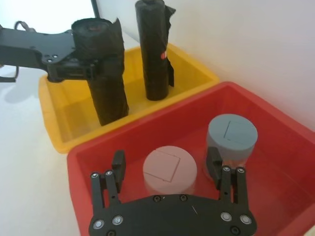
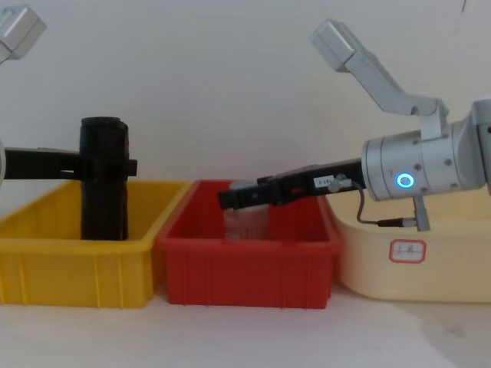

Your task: Pick up the garbage bag with the one hand and transfer it to the other hand.

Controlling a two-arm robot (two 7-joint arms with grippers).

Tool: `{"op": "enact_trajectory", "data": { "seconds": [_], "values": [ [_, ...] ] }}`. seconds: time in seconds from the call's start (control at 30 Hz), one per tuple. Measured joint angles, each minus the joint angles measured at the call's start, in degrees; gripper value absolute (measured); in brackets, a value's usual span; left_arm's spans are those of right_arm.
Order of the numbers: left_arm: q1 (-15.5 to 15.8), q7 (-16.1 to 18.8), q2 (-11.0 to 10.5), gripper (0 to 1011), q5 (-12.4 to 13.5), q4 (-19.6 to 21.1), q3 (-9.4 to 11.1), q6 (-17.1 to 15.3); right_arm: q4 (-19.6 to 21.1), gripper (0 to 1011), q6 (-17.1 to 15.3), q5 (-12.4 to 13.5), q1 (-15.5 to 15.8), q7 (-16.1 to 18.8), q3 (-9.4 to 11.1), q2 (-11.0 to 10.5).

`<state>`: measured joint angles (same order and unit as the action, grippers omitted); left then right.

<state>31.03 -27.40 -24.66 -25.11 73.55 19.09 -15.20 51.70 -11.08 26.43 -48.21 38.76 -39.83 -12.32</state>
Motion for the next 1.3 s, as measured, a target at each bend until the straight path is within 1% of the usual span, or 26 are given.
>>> {"op": "enact_trajectory", "data": {
  "seconds": [0.53,1.3],
  "values": [
    [0.0,0.0,0.0,437,0.0,0.0,0.0,0.0,-3.1,1001,0.1,-1.4,-0.6,-0.6,0.1,1.0],
    [0.0,0.0,0.0,439,0.0,0.0,0.0,0.0,-3.6,1001,-0.7,-2.8,-0.7,0.2,0.2,1.8]
  ]
}}
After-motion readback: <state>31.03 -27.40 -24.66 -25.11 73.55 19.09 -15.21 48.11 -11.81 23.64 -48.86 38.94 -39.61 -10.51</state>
